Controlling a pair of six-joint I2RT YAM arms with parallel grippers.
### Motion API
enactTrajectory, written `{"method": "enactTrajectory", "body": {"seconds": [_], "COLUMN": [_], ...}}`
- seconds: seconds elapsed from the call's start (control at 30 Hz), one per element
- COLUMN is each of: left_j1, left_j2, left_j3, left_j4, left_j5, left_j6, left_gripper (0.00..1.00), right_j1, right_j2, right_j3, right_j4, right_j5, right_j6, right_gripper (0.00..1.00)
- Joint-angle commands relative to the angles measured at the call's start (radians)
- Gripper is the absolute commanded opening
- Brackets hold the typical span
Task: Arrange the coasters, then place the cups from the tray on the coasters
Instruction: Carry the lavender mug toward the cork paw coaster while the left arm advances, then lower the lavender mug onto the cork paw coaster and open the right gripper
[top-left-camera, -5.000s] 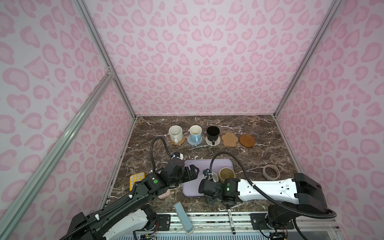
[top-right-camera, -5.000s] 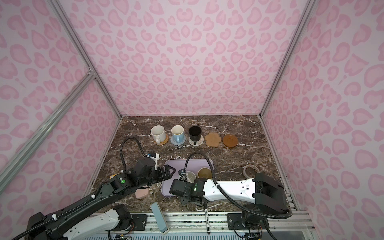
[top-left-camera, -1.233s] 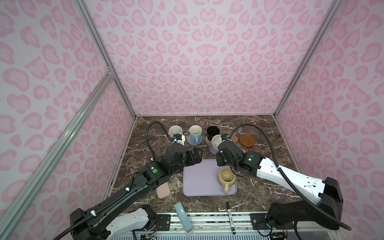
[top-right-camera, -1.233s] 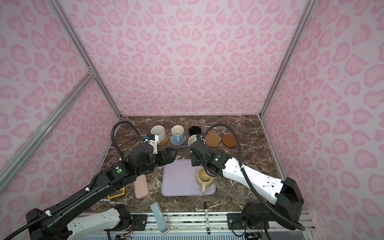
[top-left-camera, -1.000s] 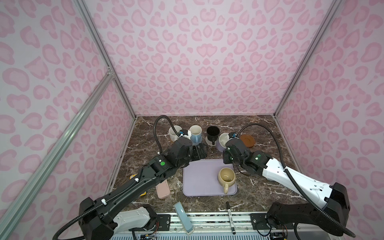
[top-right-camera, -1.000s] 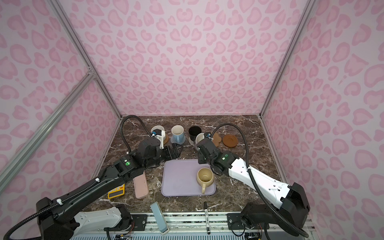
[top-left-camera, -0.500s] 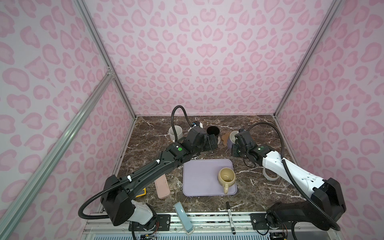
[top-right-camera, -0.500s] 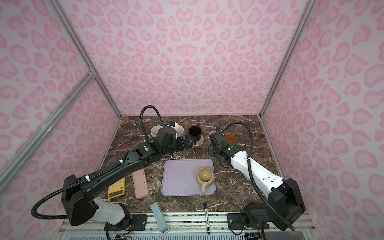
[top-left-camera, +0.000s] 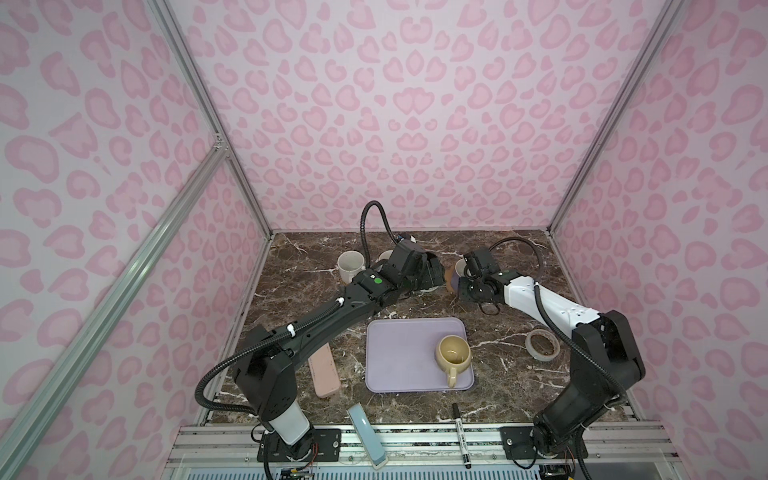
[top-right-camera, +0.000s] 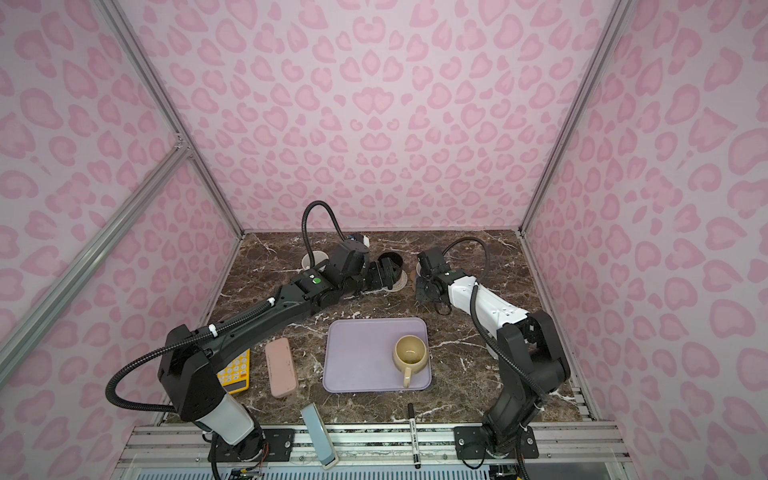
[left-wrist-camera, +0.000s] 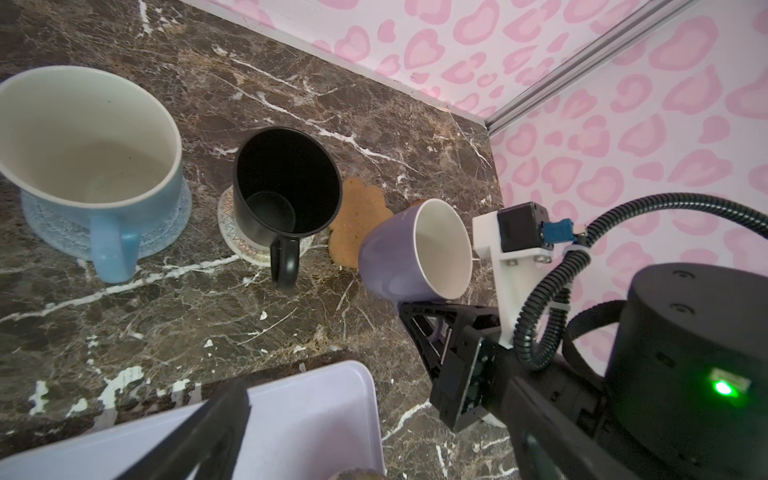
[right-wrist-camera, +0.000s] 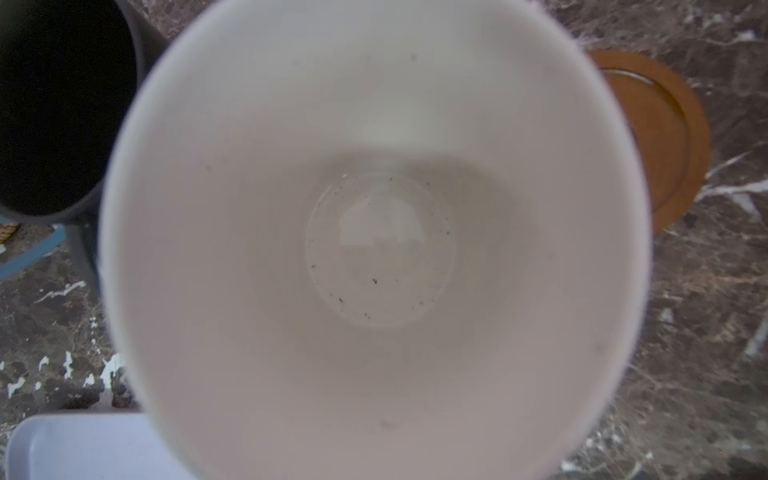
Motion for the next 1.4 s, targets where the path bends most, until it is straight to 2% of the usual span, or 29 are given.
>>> {"method": "enactTrajectory", "body": {"seconds": [0.0,0.53,0.73,1.37], "left_j1": [0.004,0.018,0.021,0.022], "left_j2": [0.028,0.105,0.107,0.1], "left_j3": [0.026,0.077,0.082,0.068], "left_j4": [0.027,0.045,0.048,0.046], "left_j5": [0.011,0.014,0.013,0.016], "left_j6": [0.005,0.024,0.022,0.011], "left_gripper": [0.97,0.97,0.97,0.97], "right_j1": [-0.011,-0.033,-0.032,-0.026], "right_j2": [0.052,0.257,0.26,0.289], "right_j3": [0.045,0.21,0.215,0.2], "right_j4": [0.049,0.043,0.025,0.006], "right_j5": [0.034,0.055,0.107,0.098], "right_j6": [-0.003,-0.02,-0.027,-0.043], "right_gripper": [0.0,0.0,0.0,0.0]}}
